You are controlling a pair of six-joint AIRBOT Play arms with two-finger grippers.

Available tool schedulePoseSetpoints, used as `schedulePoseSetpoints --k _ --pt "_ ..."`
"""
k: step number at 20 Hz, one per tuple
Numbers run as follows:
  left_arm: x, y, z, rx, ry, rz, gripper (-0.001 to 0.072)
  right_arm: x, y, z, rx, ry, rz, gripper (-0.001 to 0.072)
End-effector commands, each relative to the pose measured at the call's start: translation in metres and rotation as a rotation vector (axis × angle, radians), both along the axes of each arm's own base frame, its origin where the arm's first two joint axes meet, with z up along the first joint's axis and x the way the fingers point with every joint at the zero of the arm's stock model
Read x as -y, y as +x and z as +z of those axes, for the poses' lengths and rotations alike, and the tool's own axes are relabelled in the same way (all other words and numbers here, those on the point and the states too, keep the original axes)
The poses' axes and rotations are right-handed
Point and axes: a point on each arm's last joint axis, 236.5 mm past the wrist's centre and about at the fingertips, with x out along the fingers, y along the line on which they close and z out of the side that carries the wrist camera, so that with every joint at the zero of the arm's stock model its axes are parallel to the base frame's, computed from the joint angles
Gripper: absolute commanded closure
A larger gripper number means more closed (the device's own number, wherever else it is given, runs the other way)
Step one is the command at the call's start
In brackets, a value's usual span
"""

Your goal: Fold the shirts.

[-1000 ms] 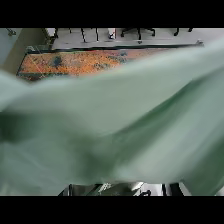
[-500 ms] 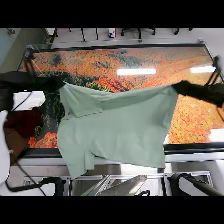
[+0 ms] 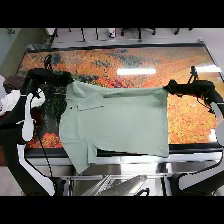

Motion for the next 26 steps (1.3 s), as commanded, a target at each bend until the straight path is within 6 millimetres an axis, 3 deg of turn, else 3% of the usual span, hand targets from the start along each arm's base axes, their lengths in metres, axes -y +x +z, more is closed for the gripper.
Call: schedulePoseSetpoints --k 1,7,12,19,26 --pt "-0.018 0.007 0.002 -0.026 0.099 0.021 0.0692 0.001 0.001 0.003 -0.016 -0.041 0.056 0.0697" --pt "-0.030 -0.063 -0.056 -0.325 0.204 -0.081 0.0693 0.009 -0.057 -0.045 -0.264 -0.251 0.204 0.0697" --pt "-0.045 -0.115 -0.084 -0.538 0.275 -0.128 0.0692 0.010 -0.080 -0.071 -0.365 -0.345 0.236 0.0697" --pt "-0.060 -0.114 -0.092 -0.548 0.326 -0.077 0.0692 0.002 -0.075 -0.072 -0.350 -0.356 0.230 0.0697" --pt "-0.040 -0.107 -0.092 -0.506 0.346 -0.106 0.0692 -0.007 -0.073 -0.068 -0.345 -0.311 0.220 0.0685"
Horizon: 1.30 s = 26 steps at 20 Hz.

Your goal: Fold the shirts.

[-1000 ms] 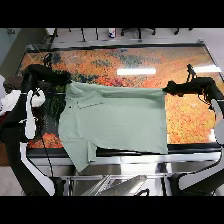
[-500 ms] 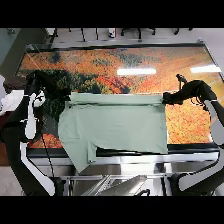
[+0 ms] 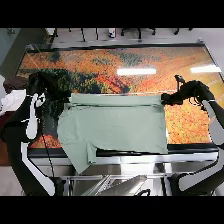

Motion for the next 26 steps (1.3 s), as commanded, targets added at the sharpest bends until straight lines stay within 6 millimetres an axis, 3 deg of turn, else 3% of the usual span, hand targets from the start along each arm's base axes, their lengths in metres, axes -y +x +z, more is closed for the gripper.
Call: schedulePoseSetpoints --k 1,2,3,4,5,7,10,13,15,17,20,22,26 --pt "0.012 0.002 0.000 0.013 0.006 -0.025 0.0690 -0.012 0.004 0.006 0.008 0.062 -0.025 0.0626" --pt "0.016 0.002 0.001 0.014 0.006 -0.031 0.0556 -0.015 0.005 0.008 0.012 0.080 -0.032 0.0449" --pt "0.018 0.001 0.002 0.008 0.006 -0.039 0.0308 -0.017 0.006 0.009 0.014 0.088 -0.036 0.0347" --pt "0.018 -0.001 0.006 -0.001 0.005 -0.044 0.0096 -0.018 0.004 0.009 0.006 0.094 -0.033 0.0334" --pt "0.019 -0.004 0.013 -0.016 0.004 -0.052 0.0041 -0.018 0.000 0.012 -0.006 0.097 -0.024 0.0334" --pt "0.013 -0.017 0.037 -0.072 0.001 -0.068 0.0041 -0.016 -0.012 0.031 -0.031 0.118 -0.015 0.0333" --pt "-0.014 -0.050 0.082 -0.164 -0.004 -0.029 0.0042 0.009 -0.027 0.084 0.010 0.122 -0.045 0.0333" --pt "-0.041 -0.097 0.096 -0.204 -0.014 0.080 0.0043 0.037 -0.061 0.112 0.031 0.108 -0.091 0.0332" --pt "-0.045 -0.149 0.082 -0.237 -0.026 0.142 0.0043 0.047 -0.095 0.103 0.018 0.105 -0.127 0.0332" --pt "-0.040 -0.214 0.054 -0.277 -0.033 0.193 0.0043 0.062 -0.116 0.083 0.022 0.101 -0.221 0.0318" --pt "-0.010 -0.298 0.021 -0.371 -0.147 0.259 0.0043 0.064 -0.132 0.059 -0.004 0.176 -0.319 0.0317" --pt "0.018 -0.329 0.009 -0.385 -0.271 0.290 0.0043 0.058 -0.135 0.055 -0.014 0.202 -0.312 0.0318" --pt "0.032 -0.342 -0.011 -0.309 -0.306 0.348 0.0044 0.055 -0.134 0.056 -0.010 0.218 -0.301 0.0318"
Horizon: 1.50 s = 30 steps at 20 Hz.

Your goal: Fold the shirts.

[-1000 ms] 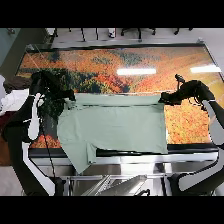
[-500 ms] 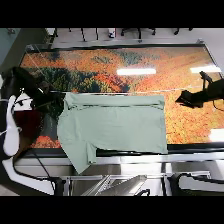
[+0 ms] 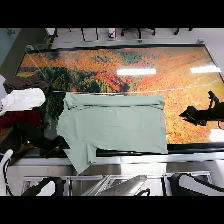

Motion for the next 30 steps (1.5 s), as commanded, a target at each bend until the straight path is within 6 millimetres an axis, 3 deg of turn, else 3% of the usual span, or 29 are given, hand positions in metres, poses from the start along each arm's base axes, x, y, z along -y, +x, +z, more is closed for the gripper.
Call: schedulePoseSetpoints --k 1,3,7,9,10,11,12,13,14,15,21,23,25,28,29,30 --pt "0.018 -0.015 -0.019 0.058 -0.040 0.079 0.0044 -0.003 -0.002 -0.002 0.007 0.017 -0.003 0.0318" --pt "0.019 -0.014 -0.023 0.068 -0.035 0.091 0.0044 -0.003 -0.002 -0.002 0.006 0.018 -0.003 0.0318" --pt "0.035 0.010 -0.019 0.116 -0.127 0.134 0.0055 -0.007 -0.008 -0.004 -0.015 0.034 0.011 0.0317" --pt "0.044 0.007 -0.022 0.077 -0.159 0.108 0.0056 -0.011 -0.015 -0.010 -0.035 0.047 0.011 0.0317" --pt "0.048 0.004 -0.026 0.056 -0.162 0.088 0.0180 -0.015 -0.020 -0.015 -0.051 0.058 0.012 0.0317" --pt "0.052 0.000 -0.031 0.044 -0.167 0.053 0.0372 -0.019 -0.027 -0.021 -0.069 0.070 0.014 0.0317" --pt "0.055 -0.004 -0.034 0.035 -0.173 0.023 0.0500 -0.026 -0.036 -0.028 -0.097 0.090 0.016 0.0316" --pt "0.056 -0.005 -0.035 0.028 -0.182 -0.004 0.0604 -0.033 -0.047 -0.035 -0.128 0.114 0.021 0.0315" --pt "0.056 -0.005 -0.033 0.022 -0.194 -0.016 0.0656 -0.041 -0.058 -0.041 -0.161 0.140 0.027 0.0281" --pt "0.054 -0.002 -0.030 0.020 -0.201 -0.024 0.0691 -0.049 -0.068 -0.045 -0.192 0.165 0.036 0.0178" --pt "0.047 0.027 0.007 0.160 -0.192 -0.047 0.0692 -0.074 -0.126 -0.074 -0.370 0.224 0.032 0.0191" --pt "0.045 0.033 0.018 0.209 -0.181 -0.054 0.0692 -0.086 -0.130 -0.077 -0.374 0.261 0.019 0.0193" --pt "0.045 0.036 0.029 0.239 -0.181 -0.068 0.0692 -0.098 -0.134 -0.078 -0.385 0.273 0.057 0.0262" --pt "0.045 0.044 0.048 0.293 -0.174 -0.084 0.0691 -0.118 -0.144 -0.076 -0.423 0.283 0.148 0.0264" --pt "0.044 0.047 0.053 0.316 -0.165 -0.082 0.0692 -0.122 -0.145 -0.075 -0.424 0.281 0.171 0.0313" --pt "0.043 0.050 0.059 0.338 -0.157 -0.077 0.0692 -0.125 -0.146 -0.074 -0.417 0.282 0.199 0.0411"
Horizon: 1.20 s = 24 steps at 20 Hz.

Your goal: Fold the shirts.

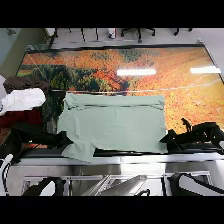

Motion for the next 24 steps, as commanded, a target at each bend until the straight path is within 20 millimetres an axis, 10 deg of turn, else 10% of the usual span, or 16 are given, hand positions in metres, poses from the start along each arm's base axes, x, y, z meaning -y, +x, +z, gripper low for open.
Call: schedulePoseSetpoints --k 1,3,9,12,19,24 --pt "-0.001 0.007 0.022 0.074 0.015 0.005 0.0692 -0.015 -0.008 0.001 0.006 0.022 0.087 0.0502" --pt "0.000 0.002 0.030 0.094 0.017 -0.009 0.0692 -0.016 -0.009 0.004 0.006 0.025 0.093 0.0695" --pt "-0.053 -0.048 0.028 -0.032 0.310 0.036 0.0692 0.043 -0.041 0.000 -0.138 -0.300 0.061 0.0694" --pt "-0.055 -0.043 0.030 0.002 0.326 0.039 0.0692 0.041 -0.020 0.007 -0.051 -0.299 0.024 0.0694" --pt "-0.023 0.095 0.050 0.255 0.328 -0.018 0.0692 0.046 0.150 0.090 0.447 -0.240 -0.154 0.0693" --pt "-0.029 0.187 0.025 0.263 0.336 0.016 0.0692 0.047 0.224 0.074 0.534 -0.271 -0.133 0.0693"
